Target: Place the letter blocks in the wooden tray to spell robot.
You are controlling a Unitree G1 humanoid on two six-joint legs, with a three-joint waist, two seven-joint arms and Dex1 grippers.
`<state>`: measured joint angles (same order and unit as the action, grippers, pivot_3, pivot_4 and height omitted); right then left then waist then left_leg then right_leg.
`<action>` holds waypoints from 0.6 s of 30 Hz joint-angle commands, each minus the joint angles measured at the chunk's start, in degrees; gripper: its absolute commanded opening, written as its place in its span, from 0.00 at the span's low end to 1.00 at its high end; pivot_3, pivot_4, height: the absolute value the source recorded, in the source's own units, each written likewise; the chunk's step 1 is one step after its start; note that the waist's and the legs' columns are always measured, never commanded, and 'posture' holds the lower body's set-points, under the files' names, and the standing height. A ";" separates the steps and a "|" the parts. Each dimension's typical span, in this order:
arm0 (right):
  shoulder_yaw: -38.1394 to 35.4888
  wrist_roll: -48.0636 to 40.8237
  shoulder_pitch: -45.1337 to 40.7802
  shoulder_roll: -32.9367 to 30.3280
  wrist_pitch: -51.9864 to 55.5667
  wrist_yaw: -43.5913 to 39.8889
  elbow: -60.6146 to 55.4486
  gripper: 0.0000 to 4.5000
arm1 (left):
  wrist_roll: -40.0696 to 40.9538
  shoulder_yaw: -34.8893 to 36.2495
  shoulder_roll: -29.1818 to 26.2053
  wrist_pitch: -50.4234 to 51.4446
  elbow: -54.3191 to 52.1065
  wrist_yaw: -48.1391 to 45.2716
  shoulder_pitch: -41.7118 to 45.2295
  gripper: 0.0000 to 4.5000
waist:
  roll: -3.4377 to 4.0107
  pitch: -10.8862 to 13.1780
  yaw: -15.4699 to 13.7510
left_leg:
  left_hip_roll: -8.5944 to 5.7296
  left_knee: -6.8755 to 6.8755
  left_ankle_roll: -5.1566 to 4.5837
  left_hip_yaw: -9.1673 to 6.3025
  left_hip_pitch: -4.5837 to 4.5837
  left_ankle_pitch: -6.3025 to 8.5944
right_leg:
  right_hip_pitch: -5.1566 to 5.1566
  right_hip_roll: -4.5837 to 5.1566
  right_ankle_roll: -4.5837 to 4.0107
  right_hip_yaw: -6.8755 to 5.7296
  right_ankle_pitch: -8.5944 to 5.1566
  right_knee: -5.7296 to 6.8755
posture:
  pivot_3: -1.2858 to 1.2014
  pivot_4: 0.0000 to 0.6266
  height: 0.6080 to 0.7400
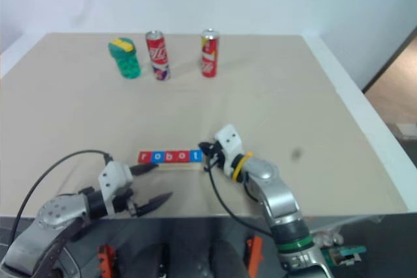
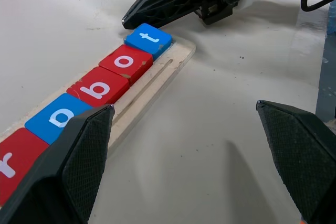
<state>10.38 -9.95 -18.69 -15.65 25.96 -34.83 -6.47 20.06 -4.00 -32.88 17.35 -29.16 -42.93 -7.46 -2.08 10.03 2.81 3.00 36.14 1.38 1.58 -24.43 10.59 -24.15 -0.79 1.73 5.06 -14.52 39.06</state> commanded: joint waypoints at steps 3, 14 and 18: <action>0.24 -1.28 0.19 -0.35 0.39 -0.63 -4.14 0.01 | -0.57 0.49 -0.07 -1.22 -0.26 0.09 0.40 1.00 | 0.00 0.00 0.00 | 0.00 0.00 0.00 0.00 0.00 0.00 | 0.00 0.00 0.01 0.00 0.00 0.00 | 0.52 0.24 1.00; -7.74 -3.94 -5.19 -3.60 -1.65 -0.38 1.99 0.13 | 1.78 8.82 0.13 -2.14 5.15 1.76 4.80 1.00 | -0.01 0.01 -0.03 | -0.01 0.07 -0.02 -0.01 -0.02 -0.01 | 0.00 0.00 0.03 -0.03 0.05 0.00 | 0.52 0.24 1.00; -11.30 -9.10 -11.05 -11.25 -2.45 -13.01 9.68 0.41 | 4.01 16.90 -5.13 -2.04 12.90 -1.54 8.35 1.00 | 0.00 0.02 0.00 | -0.02 0.18 -0.07 0.01 0.01 -0.05 | 0.07 0.00 -0.01 -0.05 0.11 0.00 | 0.52 0.24 1.00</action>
<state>1.23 -16.69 -28.04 -25.59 24.80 -43.12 1.72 23.12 9.35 -36.69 16.20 -18.05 -43.43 -0.10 -2.08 10.05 2.81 2.98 36.31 1.30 1.60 -24.41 10.54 -24.07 -0.79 1.66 5.02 -14.45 39.04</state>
